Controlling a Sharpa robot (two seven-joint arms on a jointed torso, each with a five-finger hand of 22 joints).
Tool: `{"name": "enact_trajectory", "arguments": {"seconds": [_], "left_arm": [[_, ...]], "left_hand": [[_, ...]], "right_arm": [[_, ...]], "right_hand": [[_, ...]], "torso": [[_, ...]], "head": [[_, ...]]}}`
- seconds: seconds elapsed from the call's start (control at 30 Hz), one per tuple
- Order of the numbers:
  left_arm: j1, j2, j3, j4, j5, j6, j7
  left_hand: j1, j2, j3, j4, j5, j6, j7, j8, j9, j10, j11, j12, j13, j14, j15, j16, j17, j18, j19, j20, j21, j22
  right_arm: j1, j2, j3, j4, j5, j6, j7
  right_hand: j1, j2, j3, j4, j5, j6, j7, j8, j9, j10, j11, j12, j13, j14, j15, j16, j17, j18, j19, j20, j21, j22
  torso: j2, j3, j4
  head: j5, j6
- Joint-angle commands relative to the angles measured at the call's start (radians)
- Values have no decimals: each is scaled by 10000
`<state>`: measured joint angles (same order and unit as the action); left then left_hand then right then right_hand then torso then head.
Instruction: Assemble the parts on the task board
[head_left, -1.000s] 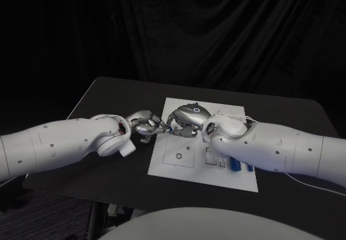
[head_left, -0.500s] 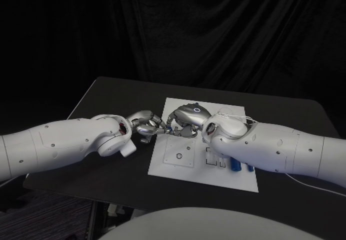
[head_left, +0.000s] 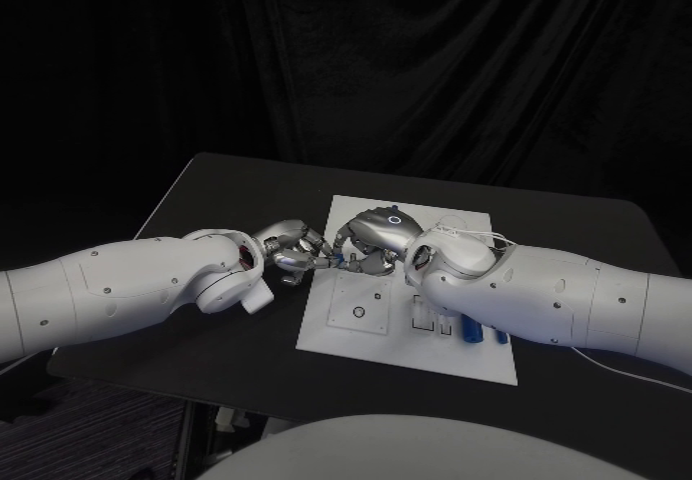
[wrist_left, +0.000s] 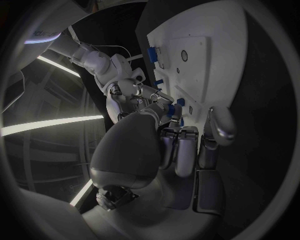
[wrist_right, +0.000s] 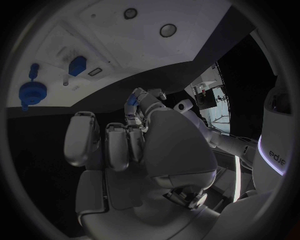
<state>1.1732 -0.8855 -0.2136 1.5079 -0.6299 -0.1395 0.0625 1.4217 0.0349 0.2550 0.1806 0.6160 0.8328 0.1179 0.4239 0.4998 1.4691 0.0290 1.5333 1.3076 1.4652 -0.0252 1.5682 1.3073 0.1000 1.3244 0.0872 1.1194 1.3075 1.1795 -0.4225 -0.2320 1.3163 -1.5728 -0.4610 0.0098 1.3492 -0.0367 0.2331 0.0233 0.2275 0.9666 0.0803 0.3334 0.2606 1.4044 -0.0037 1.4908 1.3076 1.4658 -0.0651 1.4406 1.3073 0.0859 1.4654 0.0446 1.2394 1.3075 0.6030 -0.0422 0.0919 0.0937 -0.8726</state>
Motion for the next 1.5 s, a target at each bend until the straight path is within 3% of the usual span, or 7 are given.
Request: {"name": "enact_trajectory", "arguments": {"seconds": [0.03, 0.2, 0.53, 0.9, 1.13, 1.4, 1.5], "left_arm": [[-1, 50, 27, 47, 77, -100, 424], [-5, 43, 27, 42, 77, -156, 365], [-10, -8, 27, 3, 77, -285, 295], [32, -301, 31, 92, -458, -334, 52], [702, -11, 32, -369, -2124, 987, -1385], [1415, 848, 33, -1420, -3165, 2977, -2796], [1561, 1257, 33, -1757, -3472, 3488, -3105]], "left_hand": [[54, 10, 675, -428, 65, 279, -168, 129, -37, 680, -63, 54, 2345, 1024, -46, 4, 2589, -8, -3, -74, 33, 1334], [-149, -29, 995, -398, 91, 393, -177, 65, -144, 675, -66, 49, 2340, 1016, -49, -2, 2578, -7, -19, -72, 35, 1328], [-408, -8, 1248, -283, 107, 493, -190, 11, -236, 671, -68, 46, 2335, 1003, -48, -10, 2560, -1, -41, -71, 20, 1318], [-576, 48, 1387, -172, 57, 556, -213, 36, -241, 721, -74, 93, 2376, 1051, -49, 23, 2627, -15, -9, -69, 93, 1337], [-716, -34, 1601, -185, -233, 605, -282, 159, -95, 841, -141, 205, 2476, 1056, -108, 26, 2635, -58, 162, -111, 364, 1402], [-957, -185, 2655, -362, -1239, 528, -312, 404, 431, 935, -167, 295, 2560, 1056, -134, 26, 2635, -110, 278, -148, 631, 1466], [-1286, -255, 3163, -446, -1484, 444, -320, 664, 917, 967, -208, 327, 2588, 1056, -156, 26, 2635, -113, 286, -165, 694, 1475]], "right_arm": [[-17, -6, -4, 62, -6, 29, 5], [-17, -56, -4, 117, -6, 84, 28], [-10, -388, -7, 429, -6, 209, -58], [408, -1707, -12, 1524, -6, -374, -332], [1263, -3197, -113, 2785, 46, -744, -603], [1539, -4509, -151, 3484, 808, -568, -875], [1545, -5019, -156, 3728, 1276, -910, -859]], "right_hand": [[-24, 1, -29, 53, -47, -119, 35, -113, 5, -52, 68, 9, 87, 528, -11, -42, 189, -123, -54, -40, -79, 1637], [-123, -96, -163, 125, -228, -400, 154, -386, 24, -112, 173, -25, 11, 509, 72, -86, 124, -117, -74, 20, -152, 1620], [-194, -334, -863, 360, -983, -2434, 616, -1887, -484, -506, 479, -218, -449, 323, 353, -417, -411, 14, -308, 310, -841, 1438], [41, -308, -1164, 522, -1055, -3163, 678, -2295, -720, -1186, 483, -579, -1240, 46, 365, -884, -1135, 166, -614, 331, -1687, 1202], [146, -177, -1239, 718, -913, -2690, 641, -2068, -669, -1057, 476, -543, -1109, 63, 358, -872, -1122, 145, -563, 329, -1637, 1224], [277, -6, -1275, 928, -698, -1981, 586, -1737, -545, -959, 533, -513, -1039, 46, 391, -952, -1261, 150, -547, 342, -1742, 1208], [345, 102, -1256, 1121, -177, -1756, 602, -1678, -522, -1102, 571, -609, -1221, 16, 428, -1034, -1378, 182, -587, 378, -1946, 1156]], "torso": [[-8, 12, 2], [-15, 20, -9], [-13, 17, -28], [-44, 35, -65], [-103, 81, -172], [-218, 212, -385], [-250, 238, -439]], "head": [[-14, 0], [-19, 0], [-77, 0], [-188, 0], [-592, 0], [-729, 0], [-802, 0]]}}
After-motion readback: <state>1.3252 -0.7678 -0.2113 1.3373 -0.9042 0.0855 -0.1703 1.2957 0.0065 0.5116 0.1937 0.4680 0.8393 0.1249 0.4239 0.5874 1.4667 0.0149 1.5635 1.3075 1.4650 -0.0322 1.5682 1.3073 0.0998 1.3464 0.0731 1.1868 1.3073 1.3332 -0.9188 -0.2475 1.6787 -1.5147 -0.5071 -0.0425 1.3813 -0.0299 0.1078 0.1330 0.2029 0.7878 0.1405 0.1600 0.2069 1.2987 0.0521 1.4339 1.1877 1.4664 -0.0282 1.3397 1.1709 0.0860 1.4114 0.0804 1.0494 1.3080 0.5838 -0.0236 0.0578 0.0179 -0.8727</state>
